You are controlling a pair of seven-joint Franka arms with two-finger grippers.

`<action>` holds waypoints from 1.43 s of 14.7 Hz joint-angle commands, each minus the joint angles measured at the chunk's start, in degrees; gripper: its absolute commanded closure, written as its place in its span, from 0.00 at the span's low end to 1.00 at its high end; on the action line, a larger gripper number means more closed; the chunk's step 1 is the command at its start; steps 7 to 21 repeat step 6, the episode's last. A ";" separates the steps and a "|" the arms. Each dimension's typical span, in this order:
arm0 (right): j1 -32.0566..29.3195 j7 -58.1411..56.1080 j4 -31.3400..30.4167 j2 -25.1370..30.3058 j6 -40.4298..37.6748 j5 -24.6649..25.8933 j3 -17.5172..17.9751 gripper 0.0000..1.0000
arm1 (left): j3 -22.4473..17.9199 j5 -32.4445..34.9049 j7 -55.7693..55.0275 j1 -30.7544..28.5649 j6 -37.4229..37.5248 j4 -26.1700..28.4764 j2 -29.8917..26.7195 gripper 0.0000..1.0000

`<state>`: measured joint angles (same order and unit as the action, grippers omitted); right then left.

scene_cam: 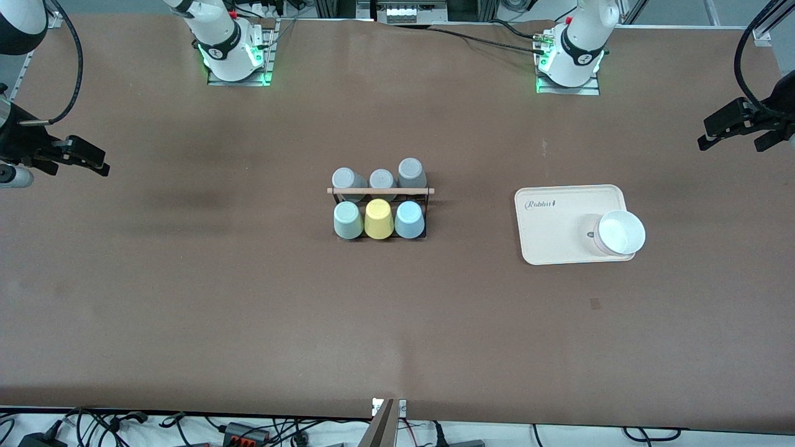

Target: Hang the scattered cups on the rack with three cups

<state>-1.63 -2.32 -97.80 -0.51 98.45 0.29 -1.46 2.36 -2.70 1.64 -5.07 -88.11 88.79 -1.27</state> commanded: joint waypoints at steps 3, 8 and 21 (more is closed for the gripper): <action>-0.30 -1.02 -0.46 1.30 -0.72 -0.29 0.41 0.00 | 0.36 0.77 0.56 -0.38 -0.22 1.03 -0.84 0.00; -0.30 -0.94 -0.46 1.30 -0.63 -0.29 0.50 0.00 | 0.36 0.77 0.56 -0.38 -0.14 1.03 -0.84 0.00; -0.30 -0.94 -0.46 1.30 -0.63 -0.29 0.50 0.00 | 0.36 0.77 0.56 -0.38 -0.14 1.03 -0.84 0.00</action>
